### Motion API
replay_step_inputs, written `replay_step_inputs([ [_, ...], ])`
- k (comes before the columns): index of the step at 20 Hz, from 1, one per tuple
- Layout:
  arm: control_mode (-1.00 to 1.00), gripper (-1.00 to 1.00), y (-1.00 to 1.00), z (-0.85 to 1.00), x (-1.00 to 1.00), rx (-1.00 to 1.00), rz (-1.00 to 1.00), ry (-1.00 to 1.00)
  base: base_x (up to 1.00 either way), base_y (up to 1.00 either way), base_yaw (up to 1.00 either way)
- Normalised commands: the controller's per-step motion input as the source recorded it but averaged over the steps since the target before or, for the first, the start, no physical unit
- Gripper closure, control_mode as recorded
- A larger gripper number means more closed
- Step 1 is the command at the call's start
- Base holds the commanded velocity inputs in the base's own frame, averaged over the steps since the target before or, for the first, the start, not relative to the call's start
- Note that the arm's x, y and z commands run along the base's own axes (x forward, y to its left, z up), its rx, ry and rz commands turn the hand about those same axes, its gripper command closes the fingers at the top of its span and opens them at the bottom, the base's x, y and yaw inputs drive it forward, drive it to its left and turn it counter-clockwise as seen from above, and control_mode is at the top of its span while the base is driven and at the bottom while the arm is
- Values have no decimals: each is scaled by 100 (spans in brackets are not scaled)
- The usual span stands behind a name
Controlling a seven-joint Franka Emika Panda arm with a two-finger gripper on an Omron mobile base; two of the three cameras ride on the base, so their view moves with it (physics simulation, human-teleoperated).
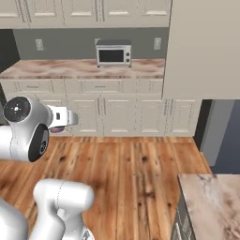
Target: Pick the avocado and bread from the counter and place them on the plate. Then pick the jam from the cabinet and place it next to the plate. Lastly close the cabinet door.
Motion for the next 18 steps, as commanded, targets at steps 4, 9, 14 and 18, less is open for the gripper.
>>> replay_step_inputs([
  [4,100,100,0,0,0,0,0,0,52,0,17],
  [9,100,100,0,0,0,0,0,0,56,0,12],
  [14,100,100,0,0,0,0,0,0,57,0,10],
  [18,100,100,0,0,0,0,0,0,53,-1,7],
])
